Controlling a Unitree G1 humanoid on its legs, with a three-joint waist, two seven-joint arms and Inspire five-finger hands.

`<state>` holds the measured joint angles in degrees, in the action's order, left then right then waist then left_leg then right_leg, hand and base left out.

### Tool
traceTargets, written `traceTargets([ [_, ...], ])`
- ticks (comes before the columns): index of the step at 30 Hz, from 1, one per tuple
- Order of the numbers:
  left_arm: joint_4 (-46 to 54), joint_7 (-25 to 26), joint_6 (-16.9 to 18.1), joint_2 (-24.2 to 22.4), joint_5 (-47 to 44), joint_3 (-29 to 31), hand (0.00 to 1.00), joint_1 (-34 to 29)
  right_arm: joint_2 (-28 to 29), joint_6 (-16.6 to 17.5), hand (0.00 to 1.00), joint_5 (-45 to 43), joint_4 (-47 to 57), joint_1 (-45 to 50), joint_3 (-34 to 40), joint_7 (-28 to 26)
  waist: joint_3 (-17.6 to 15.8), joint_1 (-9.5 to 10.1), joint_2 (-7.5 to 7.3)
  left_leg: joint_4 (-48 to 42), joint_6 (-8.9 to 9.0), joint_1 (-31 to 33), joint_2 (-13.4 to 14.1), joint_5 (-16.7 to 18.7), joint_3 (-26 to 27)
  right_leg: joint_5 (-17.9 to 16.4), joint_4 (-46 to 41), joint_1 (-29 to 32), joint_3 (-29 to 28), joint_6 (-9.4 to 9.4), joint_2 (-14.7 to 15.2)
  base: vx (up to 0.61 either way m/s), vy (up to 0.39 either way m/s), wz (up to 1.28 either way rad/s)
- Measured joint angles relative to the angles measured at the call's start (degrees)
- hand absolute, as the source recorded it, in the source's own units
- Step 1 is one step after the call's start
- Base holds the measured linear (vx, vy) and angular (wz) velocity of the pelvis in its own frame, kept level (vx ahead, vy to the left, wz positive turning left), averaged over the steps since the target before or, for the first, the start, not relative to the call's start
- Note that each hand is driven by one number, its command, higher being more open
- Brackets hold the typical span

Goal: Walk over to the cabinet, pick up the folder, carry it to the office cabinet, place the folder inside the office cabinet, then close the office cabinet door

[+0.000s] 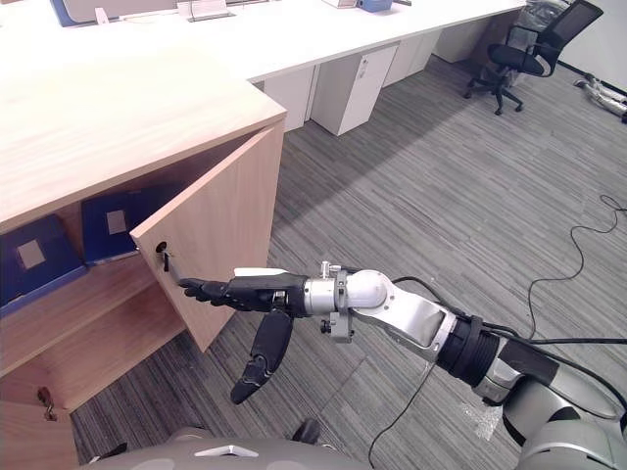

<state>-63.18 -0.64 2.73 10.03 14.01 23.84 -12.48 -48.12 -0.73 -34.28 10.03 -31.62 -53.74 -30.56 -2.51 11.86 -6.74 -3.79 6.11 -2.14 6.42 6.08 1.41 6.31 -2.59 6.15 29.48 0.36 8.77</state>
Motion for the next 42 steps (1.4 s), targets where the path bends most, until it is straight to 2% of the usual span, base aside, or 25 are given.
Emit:
traceTargets([
  [3, 0.05, 0.15, 0.01, -0.07, -0.06, -0.39, 1.0, -0.16, 2.42, 0.35, 1.0, 0.5, -5.38, 3.94, 0.39, 0.46, 0.38, 0.84, 0.23, -0.09, -0.39, -0.4, 0.02, 0.26, -0.21, 0.15, 0.79, -0.95, 0.17, 0.22, -0.01, -0.01, 0.012, 0.03],
  [6, 0.12, 0.48, 0.07, -0.27, -0.12, -0.41, 1.0, -0.47, 6.71, 0.72, 1.0, 8.81, -14.23, 9.69, 2.46, 1.86, 0.15, 1.16, 0.57, -0.18, -0.6, -0.31, -0.21, 0.47, -0.46, 0.19, 0.82, -1.1, 0.3, 0.34, 0.19, -0.03, 0.012, 0.04],
  [9, 0.15, 1.47, 0.08, -1.79, -0.41, -0.49, 1.0, -0.52, 12.26, 1.16, 1.0, 24.4, -24.89, 15.85, 9.55, 5.29, -0.02, 1.29, 1.33, -0.12, -0.71, -0.3, -1.04, 0.47, -1.48, 0.15, 0.71, -1.34, 0.86, 0.72, 1.31, -0.03, 0.039, 0.09],
  [11, 0.16, 2.01, -0.14, -3.31, -0.92, -0.29, 1.0, -0.52, 15.64, 1.15, 1.0, 39.71, -29.53, 18.03, 15.68, 9.9, -0.68, 0.57, 3.01, -0.15, -1.48, -0.28, -2.17, 0.57, -2.46, 0.06, -0.01, -1.59, 1.64, 1.15, 2.69, -0.03, 0.077, 0.27],
  [12, 0.16, 2.27, -0.34, -4.01, -2.17, -0.17, 1.0, -0.43, 16.55, 1.08, 1.0, 47.14, -29.95, 19.43, 19.1, 12.28, -1.0, 0.45, 3.92, -0.38, -2.24, -0.27, -3.04, 0.59, -3.58, -0.92, -2.33, -1.38, 2.3, 1.8, 4.24, -0.02, 0.081, 0.4],
  [13, 0.21, 2.4, -0.34, -4.31, -2.73, 0.22, 1.0, -0.42, 16.91, 1.08, 1.0, 49.25, -29.95, 20.24, 21.07, 12.95, -1.11, 0.4, 4.23, -0.82, -2.48, -0.24, -3.62, 0.74, -4.37, -1.94, -4.31, -1.2, 2.82, 2.2, 5.41, 0.01, 0.102, 0.68],
  [16, 0.3, 3.43, -0.72, -5.18, -5.76, 2.17, 1.0, -0.56, 19.47, -0.84, 1.0, 49.6, -29.32, 25.76, 29.93, 16.29, -1.42, 0.12, 4.24, -7.61, -3.96, -0.16, -8.17, 3.6, -11.85, -7.0, -22.97, -1.17, 4.47, 2.86, 15.13, 0.05, 0.131, 1.17],
  [17, 0.29, 3.41, -0.77, -5.13, -6.84, 2.21, 1.0, -0.73, 19.86, -1.34, 1.0, 49.59, -29.04, 26.68, 31.0, 16.37, -1.52, -0.08, 4.15, -9.48, -4.22, -0.08, -9.14, 4.32, -13.64, -6.78, -26.77, -1.01, 3.4, 2.23, 16.91, 0.04, 0.164, 1.49],
  [18, 0.35, 3.38, -0.7, -4.93, -7.68, 3.07, 1.0, -1.46, 20.71, -1.83, 1.0, 49.59, -28.91, 27.2, 31.41, 16.11, -1.47, -0.45, 4.16, -13.17, -5.07, 0.3, -10.84, 6.03, -16.53, -5.67, -33.33, 0.11, -1.13, -2.01, 18.87, 0.0, 0.164, 1.43],
  [19, 0.36, 3.34, -0.76, -4.81, -7.67, 4.25, 1.0, -2.25, 21.87, -1.83, 1.0, 49.54, -28.93, 27.51, 31.93, 15.77, -1.61, -0.53, 4.25, -16.6, -6.17, 1.56, -11.9, 7.65, -19.07, -2.45, -37.94, 2.86, -8.67, -6.23, 18.25, 0.0, 0.151, 1.31],
  [20, 0.45, 3.34, -0.82, -4.7, -7.67, 4.47, 1.0, -2.69, 22.61, -1.73, 1.0, 49.52, -29.08, 27.57, 32.38, 15.74, -1.54, -0.79, 4.97, -18.11, -6.5, 2.01, -11.86, 8.25, -20.6, -0.92, -39.73, 4.18, -13.59, -6.53, 16.65, -0.01, 0.092, 1.17],
  [21, 0.64, 3.25, -0.89, -4.52, -7.67, 4.62, 1.0, -3.36, 24.47, -1.56, 1.0, 49.51, -29.71, 27.92, 33.59, 15.77, -1.57, -1.05, 4.88, -20.1, -6.73, 3.22, -11.97, 8.98, -23.0, -1.68, -40.41, 4.88, -20.7, -5.78, 13.07, 0.04, 0.015, 1.41],
  [22, 0.9, 3.53, -1.2, -3.19, -7.68, 4.87, 1.0, -3.54, 27.96, -1.12, 1.0, 49.43, -31.21, 28.89, 36.72, 16.0, -1.62, -1.15, 4.58, -22.25, -6.54, 5.71, -12.07, 9.51, -27.83, -10.17, -36.71, 4.83, -29.78, -1.84, 5.75, 0.04, -0.015, 1.56],
  [24, 1.06, 3.64, -1.72, -2.53, -7.82, 5.31, 1.0, -2.92, 31.23, -1.16, 1.0, 49.23, -33.06, 30.14, 40.86, 16.62, -1.78, -2.0, 4.3, -23.29, -6.46, 8.12, -13.14, 9.5, -33.91, -14.35, -30.58, 4.66, -36.97, 0.67, 0.04, 0.09, -0.087, 1.62],
  [26, 2.19, 3.8, -2.23, -2.47, -7.88, 4.6, 1.0, -2.55, 34.65, -1.2, 1.0, 49.37, -37.34, 33.61, 46.34, 19.25, -2.01, -3.15, 4.11, -23.49, -5.08, 9.63, -15.64, 8.69, -41.31, -15.32, -23.04, 3.0, -42.32, 4.44, -3.25, 0.15, -0.246, 2.15],
  [27, 3.62, 3.85, -2.57, -2.43, -7.86, 3.58, 1.0, -2.67, 37.3, -1.6, 1.0, 49.03, -42.47, 34.92, 49.98, 21.0, -2.16, -3.03, 3.24, -23.4, -4.14, 9.61, -17.43, 8.65, -44.14, -13.95, -19.72, 1.48, -41.89, 5.97, -2.47, 0.17, -0.351, 1.97],
  [28, 4.26, 3.92, -2.78, -2.37, -7.86, 3.48, 1.0, -2.68, 38.93, -1.91, 1.0, 48.48, -46.12, 35.15, 52.23, 22.49, -2.22, -2.81, 2.6, -23.25, -3.75, 9.51, -18.28, 8.76, -45.32, -14.68, -18.7, 0.92, -40.09, 7.02, -1.41, 0.17, -0.403, 1.86],
  [29, 5.45, 4.11, -2.97, -2.77, -7.9, 3.54, 1.0, -1.93, 42.83, -3.49, 1.0, 46.83, -54.28, 35.08, 58.05, 27.16, -1.64, -2.32, 2.0, -22.84, -2.14, 9.74, -18.27, 9.12, -47.99, -18.95, -15.81, -1.63, -34.74, 7.67, -0.04, 0.09, -0.276, 1.37],
  [30, 5.53, 4.42, -3.05, -3.59, -7.94, 3.85, 1.0, -1.15, 43.9, -4.16, 1.0, 46.16, -57.0, 35.03, 60.3, 29.12, -1.7, -2.19, 2.91, -22.67, -1.05, 10.1, -17.13, 9.09, -49.13, -19.18, -15.48, -1.92, -32.68, 7.32, -0.82, 0.03, -0.337, 1.44],
  [31, 5.97, 4.64, -3.09, -5.76, -9.08, 4.41, 1.0, -0.36, 46.74, -4.77, 1.0, 44.62, -62.43, 35.25, 65.22, 32.35, -1.43, -2.06, 4.37, -20.55, 0.59, 10.94, -14.24, 8.35, -50.37, -19.45, -14.89, -1.93, -29.57, 6.05, -2.45, -0.01, -0.243, 0.78],
  [34, 7.06, 5.75, -4.12, -9.72, -9.81, 6.77, 1.0, 0.15, 48.25, -6.2, 1.0, 38.48, -65.81, 36.37, 68.69, 33.93, -0.84, -2.03, 5.24, -16.84, 2.95, 10.91, -10.5, 6.82, -50.78, -19.46, -13.94, -3.07, -25.51, 5.31, -4.32, 0.03, -0.202, 0.58],
  [35, 7.26, 5.78, -4.43, -10.99, -10.19, 7.63, 1.0, 1.02, 48.53, -5.98, 1.0, 35.7, -65.98, 36.87, 70.25, 34.81, -0.61, -2.09, 5.26, -15.62, 3.59, 10.9, -8.81, 6.23, -51.18, -19.66, -13.34, -4.17, -23.19, 4.74, -5.01, 0.04, -0.115, 0.67],
  [38, 9.64, 6.6, -4.33, -11.78, -11.76, 10.17, 1.0, 1.49, 49.47, -5.27, 1.0, 34.65, -66.74, 38.22, 71.83, 36.43, 0.14, -2.59, 4.24, -14.09, 4.56, 11.11, -7.05, 5.32, -52.01, -20.24, -12.19, -6.32, -18.67, 3.73, -6.21, 0.09, -0.111, 0.75],
  [40, 11.73, 6.8, -3.71, -12.71, -12.17, 11.52, 1.0, 1.46, 50.5, -4.33, 1.0, 33.32, -67.63, 38.48, 73.36, 36.85, 0.32, -2.68, 3.42, -13.74, 4.9, 11.64, -6.8, 4.38, -52.1, -20.47, -10.82, -8.2, -15.03, 3.33, -6.59, 0.09, -0.047, 0.74],
  [42, 12.11, 6.74, -3.73, -13.1, -12.17, 11.55, 1.0, 1.45, 50.56, -4.12, 1.0, 33.3, -67.94, 38.46, 73.53, 37.31, 0.3, -2.58, 3.47, -13.75, 5.1, 11.71, -7.02, 4.1, -52.29, -20.51, -9.97, -9.59, -13.15, 3.27, -6.64, 0.05, -0.001, 0.57],
])
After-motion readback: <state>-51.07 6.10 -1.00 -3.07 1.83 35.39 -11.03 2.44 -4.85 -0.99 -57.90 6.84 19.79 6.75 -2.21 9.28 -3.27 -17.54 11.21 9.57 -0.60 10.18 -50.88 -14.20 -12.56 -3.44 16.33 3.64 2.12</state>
